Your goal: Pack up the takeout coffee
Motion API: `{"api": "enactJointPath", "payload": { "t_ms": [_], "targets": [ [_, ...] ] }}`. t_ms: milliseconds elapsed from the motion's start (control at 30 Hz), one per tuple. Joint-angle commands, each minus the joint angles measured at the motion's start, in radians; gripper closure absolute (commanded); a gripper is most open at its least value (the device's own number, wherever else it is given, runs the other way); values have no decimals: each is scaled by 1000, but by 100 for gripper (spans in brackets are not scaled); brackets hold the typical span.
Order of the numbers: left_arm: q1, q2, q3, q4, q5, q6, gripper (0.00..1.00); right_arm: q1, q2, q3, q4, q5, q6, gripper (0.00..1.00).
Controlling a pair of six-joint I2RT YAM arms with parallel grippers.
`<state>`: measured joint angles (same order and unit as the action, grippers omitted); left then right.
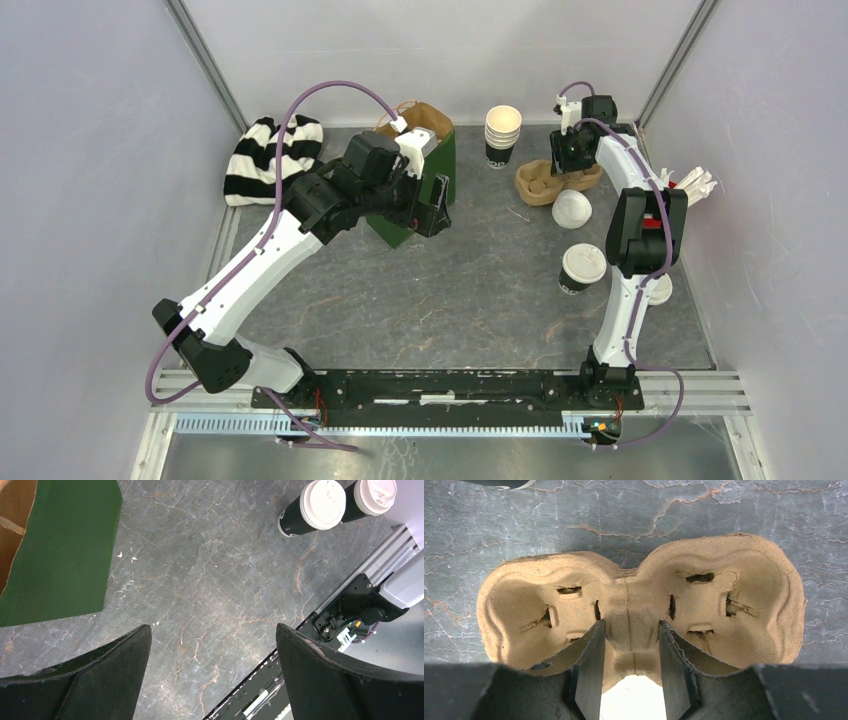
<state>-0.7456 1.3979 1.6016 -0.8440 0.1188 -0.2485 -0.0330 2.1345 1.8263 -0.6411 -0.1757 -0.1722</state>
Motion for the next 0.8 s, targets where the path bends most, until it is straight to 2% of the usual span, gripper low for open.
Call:
{"api": "enactJointPath", "payload": {
  "t_ms": [0,333,467,533,633,767],
  "targets": [
    [8,-7,13,8,35,54,0,1,-90,31,15,7,14,59],
    [8,-11,14,8,34,54,0,0,-116,20,17,9,20,60],
    [8,-12,20,7,25,55,0,1,-147,46,2,0,43,66],
    [9,-12,31,2,17,50,0,2,-178,48,-7,-51,76,68],
    [13,-6,60,-5,12,36,0,13,-284,-43,34,-115,132,68],
    [29,22,135,-36,3,-10,0,68,-475,-247,141,-196,236,66]
  ]
}}
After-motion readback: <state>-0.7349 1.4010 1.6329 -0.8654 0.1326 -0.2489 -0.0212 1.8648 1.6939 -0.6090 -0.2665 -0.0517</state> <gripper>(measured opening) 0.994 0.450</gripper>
